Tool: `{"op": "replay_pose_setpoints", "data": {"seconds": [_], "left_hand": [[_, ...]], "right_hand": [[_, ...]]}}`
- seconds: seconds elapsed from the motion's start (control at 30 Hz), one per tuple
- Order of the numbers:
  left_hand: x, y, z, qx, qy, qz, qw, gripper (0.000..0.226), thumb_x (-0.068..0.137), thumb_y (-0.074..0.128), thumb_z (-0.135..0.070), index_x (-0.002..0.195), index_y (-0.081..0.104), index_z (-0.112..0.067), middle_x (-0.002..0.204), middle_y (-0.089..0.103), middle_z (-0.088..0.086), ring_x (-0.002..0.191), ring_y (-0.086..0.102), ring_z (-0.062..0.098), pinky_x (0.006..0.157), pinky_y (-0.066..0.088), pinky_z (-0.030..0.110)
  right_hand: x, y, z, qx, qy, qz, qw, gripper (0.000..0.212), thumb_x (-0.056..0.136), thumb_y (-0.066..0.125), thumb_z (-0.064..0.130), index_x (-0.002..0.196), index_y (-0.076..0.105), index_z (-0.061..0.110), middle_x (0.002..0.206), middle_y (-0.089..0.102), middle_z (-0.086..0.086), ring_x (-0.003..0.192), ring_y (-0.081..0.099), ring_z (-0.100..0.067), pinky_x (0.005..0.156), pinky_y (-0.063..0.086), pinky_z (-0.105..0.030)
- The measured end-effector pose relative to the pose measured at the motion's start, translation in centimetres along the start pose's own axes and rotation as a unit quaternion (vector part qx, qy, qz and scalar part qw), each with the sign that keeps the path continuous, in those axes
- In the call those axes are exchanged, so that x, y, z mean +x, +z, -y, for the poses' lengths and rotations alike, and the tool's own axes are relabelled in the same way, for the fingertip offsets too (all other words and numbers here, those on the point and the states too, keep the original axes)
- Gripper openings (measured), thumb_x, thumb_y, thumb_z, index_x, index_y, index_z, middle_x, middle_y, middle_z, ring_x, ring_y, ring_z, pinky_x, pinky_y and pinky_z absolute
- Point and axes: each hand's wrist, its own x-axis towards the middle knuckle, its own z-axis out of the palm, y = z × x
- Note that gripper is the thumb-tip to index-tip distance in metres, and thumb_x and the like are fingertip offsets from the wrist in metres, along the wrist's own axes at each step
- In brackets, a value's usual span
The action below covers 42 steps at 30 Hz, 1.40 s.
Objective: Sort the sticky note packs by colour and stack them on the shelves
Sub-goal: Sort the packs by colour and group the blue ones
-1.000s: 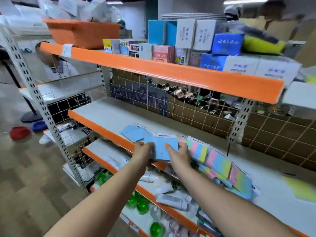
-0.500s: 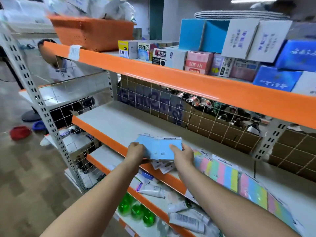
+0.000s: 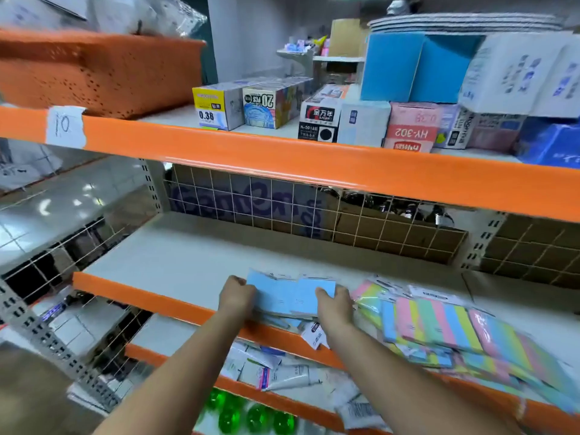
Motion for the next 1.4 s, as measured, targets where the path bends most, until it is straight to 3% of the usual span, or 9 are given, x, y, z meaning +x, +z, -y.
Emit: {"op": "replay_pose_setpoints", "data": {"seconds": [0.1,0.17,0.4,0.57,0.7,0.9,1.03,1.33,1.4], "left_hand": [[1.6,-0.4,1.0,0.054,-0.001,0.031,0.998,0.022,0.08,0.053,-0.008,0.099,0.063,0.0,0.102,0.066,0.021,0.091,0.06,0.033,0.076,0.046,0.031],[2.4,-0.5,1.4,0.086,-0.004,0.041,0.995,0.024,0.08,0.054,-0.011,0.099,0.064,-0.001,0.103,0.067,0.019,0.097,0.061,0.035,0.084,0.05,0.034],[3.7,-0.6,1.5,0.153,0.002,0.065,0.986,0.035,0.081,0.049,-0.012,0.11,0.062,0.002,0.113,0.063,0.023,0.108,0.057,0.039,0.09,0.047,0.039],[3.7,-0.8,1.1,0.169,-0.006,0.081,0.982,0.04,0.085,0.051,-0.032,0.118,0.056,-0.01,0.119,0.058,0.013,0.11,0.053,0.033,0.092,0.044,0.036],[3.7,-0.9,0.8,0.198,-0.006,0.071,0.978,0.043,0.087,0.051,-0.031,0.124,0.048,-0.01,0.127,0.052,0.014,0.117,0.048,0.032,0.096,0.04,0.037],[3.7,-0.5,0.4,0.23,0.012,0.065,0.971,0.042,0.09,0.049,-0.03,0.127,0.045,-0.009,0.13,0.048,0.014,0.12,0.045,0.033,0.102,0.038,0.039],[3.4,-0.3,-0.1,0.239,0.027,0.072,0.968,0.04,0.09,0.047,-0.027,0.125,0.045,-0.008,0.129,0.049,0.015,0.119,0.045,0.034,0.101,0.038,0.038],[1.6,-0.2,-2.9,0.217,0.098,0.059,0.969,0.043,0.093,0.047,-0.03,0.13,0.046,-0.01,0.132,0.049,0.014,0.121,0.044,0.034,0.097,0.036,0.038],[0.9,0.2,-4.1,0.198,0.123,0.075,0.969,0.035,0.09,0.048,-0.028,0.122,0.053,-0.014,0.126,0.055,0.013,0.117,0.048,0.034,0.097,0.04,0.037]], "right_hand": [[-0.7,0.9,-0.4,-0.081,-0.027,-0.006,0.996,0.052,0.099,0.049,0.03,0.146,0.035,0.013,0.146,0.044,-0.009,0.128,0.046,-0.031,0.095,0.041,-0.032],[-0.7,1.3,-0.7,-0.131,-0.043,-0.033,0.99,0.053,0.098,0.049,0.035,0.146,0.038,0.014,0.146,0.044,-0.008,0.131,0.044,-0.029,0.102,0.038,-0.035],[-0.8,1.1,-1.4,-0.217,-0.038,-0.121,0.968,0.041,0.095,0.053,0.032,0.132,0.048,0.015,0.133,0.047,-0.012,0.124,0.043,-0.03,0.097,0.044,-0.037],[-0.5,1.3,-1.0,-0.254,-0.06,-0.067,0.963,0.022,0.097,0.048,0.029,0.117,0.053,0.022,0.121,0.049,-0.009,0.102,0.058,-0.03,0.083,0.05,-0.034],[-0.4,1.6,-0.9,-0.28,-0.074,-0.047,0.956,0.026,0.098,0.045,0.029,0.121,0.053,0.021,0.121,0.048,-0.009,0.103,0.057,-0.029,0.085,0.05,-0.033],[-0.2,0.4,-1.0,-0.234,-0.072,-0.052,0.968,0.022,0.097,0.048,0.026,0.115,0.06,0.024,0.12,0.056,-0.005,0.099,0.059,-0.024,0.071,0.047,-0.027],[-0.3,0.0,-1.3,-0.206,-0.076,-0.036,0.975,0.026,0.095,0.05,0.017,0.118,0.061,0.019,0.123,0.059,-0.004,0.099,0.058,-0.021,0.076,0.048,-0.026],[-1.0,-1.3,-0.9,-0.166,-0.073,-0.053,0.982,0.026,0.093,0.047,0.012,0.115,0.06,0.015,0.116,0.061,-0.007,0.079,0.057,-0.023,0.066,0.049,-0.029],[-1.4,-2.2,-0.7,-0.148,-0.075,-0.06,0.984,0.028,0.093,0.046,0.01,0.116,0.06,0.014,0.112,0.062,-0.006,0.077,0.057,-0.022,0.064,0.05,-0.029]]}}
